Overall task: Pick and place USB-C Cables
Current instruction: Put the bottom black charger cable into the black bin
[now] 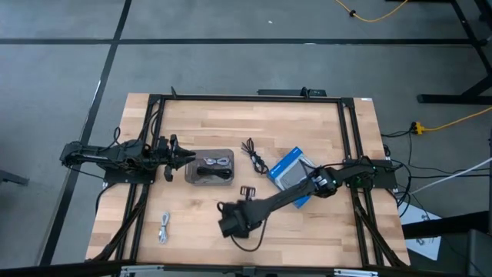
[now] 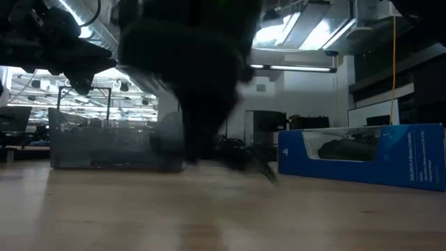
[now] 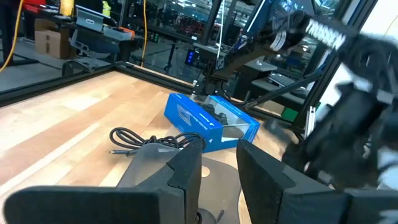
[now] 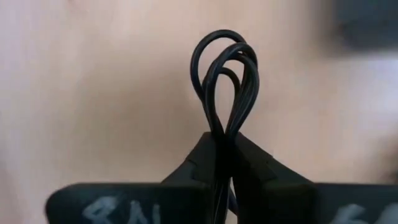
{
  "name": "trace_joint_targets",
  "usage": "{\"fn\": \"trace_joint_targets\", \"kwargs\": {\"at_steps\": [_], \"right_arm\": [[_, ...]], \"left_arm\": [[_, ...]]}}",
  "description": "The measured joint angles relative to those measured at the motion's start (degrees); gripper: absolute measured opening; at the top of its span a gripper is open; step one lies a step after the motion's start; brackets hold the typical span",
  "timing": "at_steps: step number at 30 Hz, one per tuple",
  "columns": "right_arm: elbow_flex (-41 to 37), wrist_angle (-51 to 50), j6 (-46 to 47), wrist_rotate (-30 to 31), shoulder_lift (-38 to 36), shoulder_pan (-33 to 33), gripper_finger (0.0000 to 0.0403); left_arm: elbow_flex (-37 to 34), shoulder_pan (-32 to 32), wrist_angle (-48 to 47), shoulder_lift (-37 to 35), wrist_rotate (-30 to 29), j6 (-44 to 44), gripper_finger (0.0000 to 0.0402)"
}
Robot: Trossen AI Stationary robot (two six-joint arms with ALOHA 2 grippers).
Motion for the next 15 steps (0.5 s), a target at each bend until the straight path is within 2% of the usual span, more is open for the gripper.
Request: {"fn": "trace_joint_targets", "kwargs": {"at_steps": [5,9,10,12,15], "right_arm": [[0.6,-0.3,-3.7,11.2,-5.6,-0.5,0.003],[0.4,6.2,-10.4,18.8,-7.6,-3.2,0.003],[0.5,8.9,-13.5,18.6,-8.0,-4.0,0.003],[0.7,15.8,-19.2,14.7,-8.2,-6.2,0.003],[-0.4,26.4,-26.3,1.4,-7.7,-10.2,0.003]], "left_arm": [[0.0,0.0,0.0,0.0,0.0,0.0,0.0096],[0.0,0.0,0.0,0.0,0.0,0.0,0.0096],[0.0,0.0,0.0,0.0,0.0,0.0,0.0096],[0.0,0.0,0.0,0.0,0.0,0.0,0.0096],[0.0,0.0,0.0,0.0,0.0,0.0,0.0096]]}}
